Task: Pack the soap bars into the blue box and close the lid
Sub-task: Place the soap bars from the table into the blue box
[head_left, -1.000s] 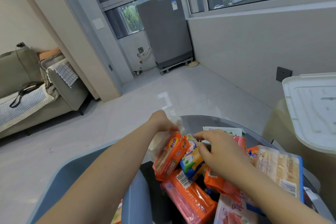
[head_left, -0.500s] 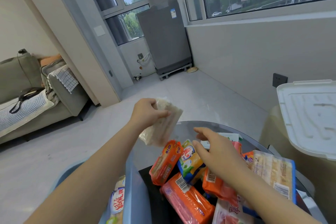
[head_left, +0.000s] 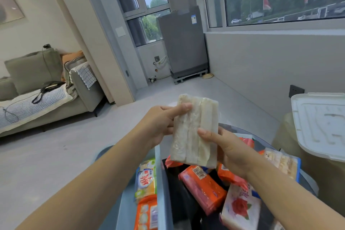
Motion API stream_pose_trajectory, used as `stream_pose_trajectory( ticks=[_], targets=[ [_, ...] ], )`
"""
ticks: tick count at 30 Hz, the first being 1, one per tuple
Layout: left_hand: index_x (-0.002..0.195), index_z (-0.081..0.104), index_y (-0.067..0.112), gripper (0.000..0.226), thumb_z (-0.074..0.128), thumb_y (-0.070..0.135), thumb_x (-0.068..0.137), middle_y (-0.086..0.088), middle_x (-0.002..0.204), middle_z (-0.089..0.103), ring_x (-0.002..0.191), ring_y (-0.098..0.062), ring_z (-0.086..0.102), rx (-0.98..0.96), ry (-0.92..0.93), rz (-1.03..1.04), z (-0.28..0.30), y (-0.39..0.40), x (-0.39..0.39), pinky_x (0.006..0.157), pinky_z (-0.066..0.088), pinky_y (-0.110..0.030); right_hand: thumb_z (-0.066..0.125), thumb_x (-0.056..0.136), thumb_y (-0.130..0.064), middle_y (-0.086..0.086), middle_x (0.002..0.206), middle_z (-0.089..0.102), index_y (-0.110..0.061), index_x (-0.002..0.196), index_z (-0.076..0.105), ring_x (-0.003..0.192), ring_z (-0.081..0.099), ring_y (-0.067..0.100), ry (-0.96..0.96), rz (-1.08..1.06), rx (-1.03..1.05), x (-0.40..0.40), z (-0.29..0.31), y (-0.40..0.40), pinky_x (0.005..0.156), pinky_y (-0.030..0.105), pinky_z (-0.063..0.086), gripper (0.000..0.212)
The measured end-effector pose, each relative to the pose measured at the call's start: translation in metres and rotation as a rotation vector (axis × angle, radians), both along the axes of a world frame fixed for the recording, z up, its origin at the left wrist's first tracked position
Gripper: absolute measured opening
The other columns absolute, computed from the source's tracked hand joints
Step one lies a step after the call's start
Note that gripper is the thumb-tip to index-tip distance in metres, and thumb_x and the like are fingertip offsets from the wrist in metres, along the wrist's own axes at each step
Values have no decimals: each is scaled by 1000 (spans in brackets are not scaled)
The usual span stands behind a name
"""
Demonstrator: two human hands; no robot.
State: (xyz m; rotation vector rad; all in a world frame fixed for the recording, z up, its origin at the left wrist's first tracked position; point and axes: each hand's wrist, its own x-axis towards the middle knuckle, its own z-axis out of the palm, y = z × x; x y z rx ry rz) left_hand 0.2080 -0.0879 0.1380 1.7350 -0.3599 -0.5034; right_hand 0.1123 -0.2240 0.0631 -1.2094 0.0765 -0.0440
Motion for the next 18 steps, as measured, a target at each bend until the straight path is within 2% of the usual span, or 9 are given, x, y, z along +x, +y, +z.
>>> stream_pose_trajectory(
  ticks=[4, 7, 9, 13, 16, 18],
  targets=[
    [109, 65, 8, 39, 70, 30, 78, -6, 94, 73, 75, -18, 71, -26, 91, -68, -7, 28, -19, 68, 58, -30, 73, 64, -35, 7, 102, 74, -15, 113, 62, 94, 70, 27, 21, -4, -18, -6, 0, 15, 75, 41, 54, 55],
    [123, 57, 17, 64, 76, 34, 64, -8, 108, 70, 87, -23, 71, 29, 133, -132, -12, 49, -26, 71, 58, -36, 73, 64, -30, 11, 108, 72, -13, 119, 58, 98, 69, 29, 41, 48, 39, -10, 0, 28, 79, 43, 55, 59],
    [126, 54, 14, 71, 78, 32, 62, -9, 107, 71, 84, -23, 72, 2, 141, -121, -14, 60, -29, 67, 57, -34, 74, 65, -27, 12, 111, 71, -12, 121, 56, 99, 69, 30, 37, 83, 47, -12, 3, 35, 79, 43, 55, 61],
    [124, 55, 5, 70, 78, 27, 62, -11, 102, 71, 74, -19, 72, -64, 118, -49, -9, 68, -40, 60, 58, -29, 75, 69, -27, 13, 103, 73, -7, 119, 56, 92, 71, 28, 23, 101, 25, -16, 13, 43, 69, 36, 57, 57],
    [122, 56, 2, 58, 76, 26, 73, -10, 97, 71, 69, -16, 72, -65, 56, -20, -2, 71, -46, 56, 56, -24, 71, 67, -29, 12, 97, 74, -4, 115, 58, 86, 72, 25, 1, 117, 27, -19, 24, 47, 62, 31, 57, 55],
    [122, 57, 3, 54, 73, 29, 77, -9, 100, 72, 75, -16, 73, -34, 16, -20, 4, 77, -47, 59, 56, -24, 68, 65, -31, 11, 96, 74, -3, 112, 59, 85, 72, 25, -5, 123, 15, -20, 29, 52, 64, 31, 57, 56]
  ],
)
